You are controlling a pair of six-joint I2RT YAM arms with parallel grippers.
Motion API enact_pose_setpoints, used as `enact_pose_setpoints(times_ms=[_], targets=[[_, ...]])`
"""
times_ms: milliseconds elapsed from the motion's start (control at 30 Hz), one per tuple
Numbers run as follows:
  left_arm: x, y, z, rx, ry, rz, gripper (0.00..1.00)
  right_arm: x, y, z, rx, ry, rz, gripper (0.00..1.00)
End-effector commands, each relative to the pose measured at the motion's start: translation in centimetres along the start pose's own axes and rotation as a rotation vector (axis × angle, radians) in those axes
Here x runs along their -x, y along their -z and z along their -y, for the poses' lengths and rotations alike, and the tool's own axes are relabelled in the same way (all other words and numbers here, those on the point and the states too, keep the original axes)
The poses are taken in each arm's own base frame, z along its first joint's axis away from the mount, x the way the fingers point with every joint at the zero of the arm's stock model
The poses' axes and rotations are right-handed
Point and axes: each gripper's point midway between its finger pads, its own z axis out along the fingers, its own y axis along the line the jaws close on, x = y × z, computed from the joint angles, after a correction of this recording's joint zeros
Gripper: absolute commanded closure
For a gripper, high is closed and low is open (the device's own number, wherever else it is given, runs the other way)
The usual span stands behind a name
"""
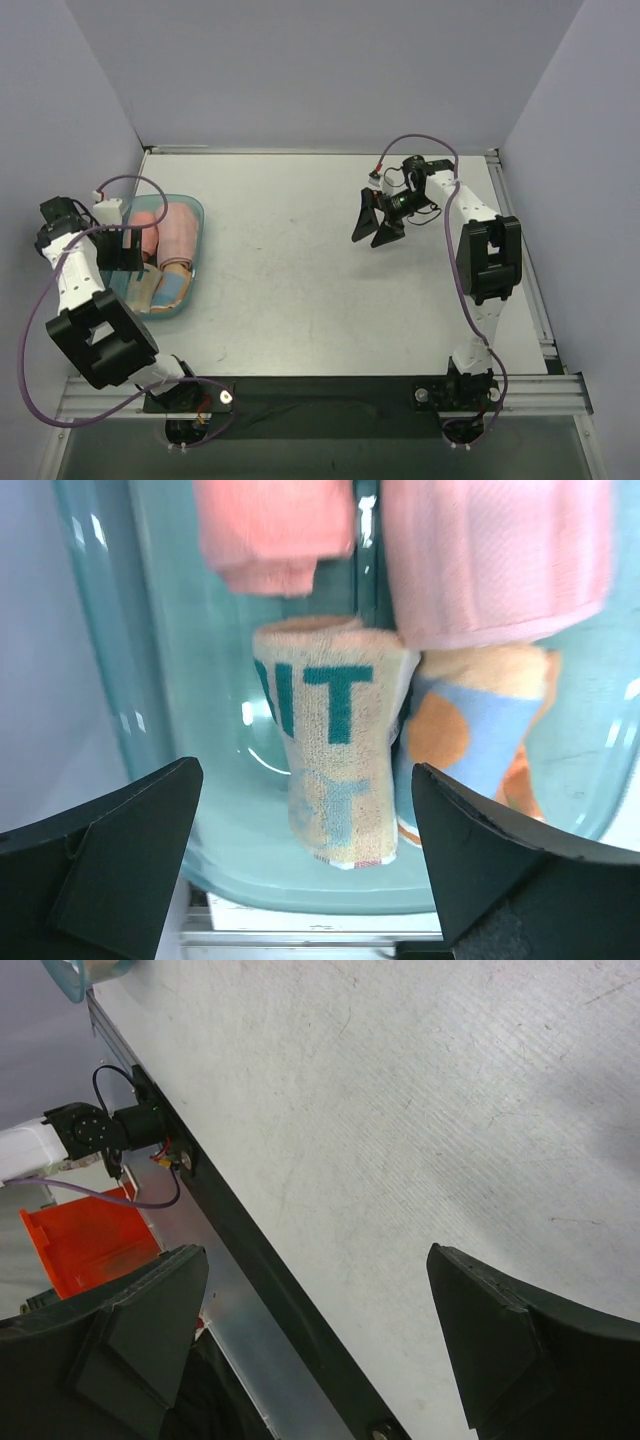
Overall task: Roll the towels
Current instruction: Place the rolled towel into the container
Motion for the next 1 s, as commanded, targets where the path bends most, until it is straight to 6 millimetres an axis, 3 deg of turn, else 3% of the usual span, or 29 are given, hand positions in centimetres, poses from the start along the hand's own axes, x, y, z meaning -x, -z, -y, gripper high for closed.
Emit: enact_pose_setpoints(times_ms=[0, 33, 67, 133, 167, 267, 300, 367, 400, 500, 533, 567, 633, 700, 733, 833, 967], targets=[[4.4, 4.6, 1.5, 0.057, -0.131, 0.127, 0.03, 0.4, 2.9, -2.1, -0.019, 0.064, 0.051, 0.03], [5.5, 5.5, 1.8, 0.082, -0.146, 0.151, 0.03, 0.4, 3.1, -2.0, -0.032, 0.070, 0.056, 0.03], [6.8, 5.8, 3.7, 0.062, -0.200, 0.174, 0.03, 0.4, 3.4, -2.1, -0.041, 0.076, 0.061, 0.02], [9.0, 7.4, 5.7, 0.058, -0.238, 0.240, 0.03, 0.3, 4.5, -2.2, -0.081, 0.095, 0.085, 0.01], [10.2, 7.7, 8.4, 0.017, -0.302, 0.270, 0.03, 0.3, 4.9, -2.1, -0.101, 0.100, 0.093, 0.00], [13.3, 9.3, 12.6, -0.049, -0.331, 0.365, 0.03, -0.5, 6.1, -1.9, -0.174, 0.116, 0.114, 0.00], [14.1, 9.0, 15.6, -0.109, -0.375, 0.380, 0.03, -0.7, 6.8, -2.2, -0.196, 0.131, 0.133, 0.00], [15.0, 8.8, 18.2, -0.164, -0.365, 0.390, 0.03, -1.8, 7.1, -1.7, -0.232, 0.126, 0.128, 0.00], [15.1, 7.9, 22.4, -0.237, -0.431, 0.381, 0.03, -2.1, 7.8, -1.7, -0.266, 0.139, 0.147, 0.00], [14.9, 5.7, 26.5, -0.288, -0.439, 0.351, 0.03, -3.7, 8.3, -0.6, -0.331, 0.134, 0.165, 0.00], [14.3, 5.3, 28.6, -0.322, -0.454, 0.342, 0.03, -4.1, 8.4, -0.3, -0.344, 0.126, 0.175, 0.00], [14.0, 4.6, 29.4, -0.331, -0.458, 0.334, 0.03, -5.4, 7.9, 0.6, -0.353, 0.101, 0.154, 0.00], [12.4, 2.7, 31.8, -0.356, -0.486, 0.295, 0.03, -6.0, 8.1, 1.3, -0.391, 0.115, 0.173, 0.00], [11.3, 1.2, 32.9, -0.367, -0.485, 0.269, 0.03, -7.7, 7.3, 2.2, -0.401, 0.111, 0.159, 0.00], [9.6, 0.0, 33.2, -0.378, -0.490, 0.227, 0.02, -8.3, 6.9, 2.4, -0.402, 0.110, 0.152, 0.00], [7.7, -1.3, 33.9, -0.382, -0.489, 0.196, 0.03, -9.2, 6.6, 3.1, -0.418, 0.115, 0.152, 0.00], [6.8, -1.6, 33.9, -0.383, -0.473, 0.182, 0.03, -9.1, 6.8, 2.9, -0.417, 0.124, 0.164, 0.00]])
